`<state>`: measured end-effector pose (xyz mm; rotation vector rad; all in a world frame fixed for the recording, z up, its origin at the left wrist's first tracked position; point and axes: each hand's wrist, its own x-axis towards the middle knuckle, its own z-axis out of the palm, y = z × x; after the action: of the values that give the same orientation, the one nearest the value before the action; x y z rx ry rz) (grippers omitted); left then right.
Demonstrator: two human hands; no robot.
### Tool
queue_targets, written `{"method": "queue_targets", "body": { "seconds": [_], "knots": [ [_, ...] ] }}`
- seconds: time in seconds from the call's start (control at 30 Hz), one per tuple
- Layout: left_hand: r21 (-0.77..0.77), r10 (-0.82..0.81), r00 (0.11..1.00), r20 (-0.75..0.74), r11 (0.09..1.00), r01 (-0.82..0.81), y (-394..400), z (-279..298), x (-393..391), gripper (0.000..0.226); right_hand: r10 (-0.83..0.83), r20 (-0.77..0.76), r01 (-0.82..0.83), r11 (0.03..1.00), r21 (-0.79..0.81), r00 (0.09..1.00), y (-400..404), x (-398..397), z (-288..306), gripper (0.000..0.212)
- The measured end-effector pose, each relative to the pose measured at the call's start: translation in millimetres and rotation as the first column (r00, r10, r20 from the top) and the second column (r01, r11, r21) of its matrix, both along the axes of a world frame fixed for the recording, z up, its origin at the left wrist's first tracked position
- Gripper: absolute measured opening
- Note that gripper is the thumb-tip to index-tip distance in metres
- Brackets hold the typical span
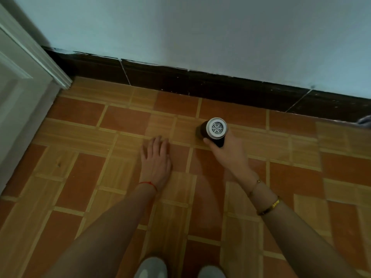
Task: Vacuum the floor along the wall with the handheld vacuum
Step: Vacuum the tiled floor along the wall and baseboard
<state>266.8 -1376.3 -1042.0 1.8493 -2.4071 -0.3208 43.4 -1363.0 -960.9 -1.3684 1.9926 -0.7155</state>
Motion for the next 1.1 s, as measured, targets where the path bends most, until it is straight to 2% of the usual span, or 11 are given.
{"method": "queue_targets", "body": {
  "seconds": [0.27, 0.57, 0.7, 0.93, 1.1],
  "knots": [
    [0.057, -0.091, 0.995, -0.050, 0.994, 0.093, 4, -16, -37, 0.057, 0.140, -0.054, -0.135, 0.988, 0.074, 0.989, 48, -9, 5, 0.068],
    [0.009, -0.075, 0.992, -0.099, 0.997, 0.077, 9, -22, -45, 0.054, -0.186, -0.077, 0.186, 0.982, -0.012, 0.979, 58, -49, 5, 0.061],
    [-0.014, -0.075, 0.992, -0.104, 0.997, 0.074, 10, -22, -45, 0.055, -0.264, -0.116, 0.260, 0.964, -0.047, 0.958, 50, -55, 1, 0.060],
    [-0.034, -0.070, 0.991, -0.116, 0.997, 0.067, 8, -23, -43, 0.054, -0.143, -0.085, 0.143, 0.990, 0.000, 0.986, 35, -24, -1, 0.069],
    [-0.028, -0.061, 0.991, -0.119, 0.998, 0.058, 8, -23, -43, 0.055, -0.053, -0.042, 0.052, 0.999, -0.006, 0.998, 36, -8, -3, 0.065]
  ]
}}
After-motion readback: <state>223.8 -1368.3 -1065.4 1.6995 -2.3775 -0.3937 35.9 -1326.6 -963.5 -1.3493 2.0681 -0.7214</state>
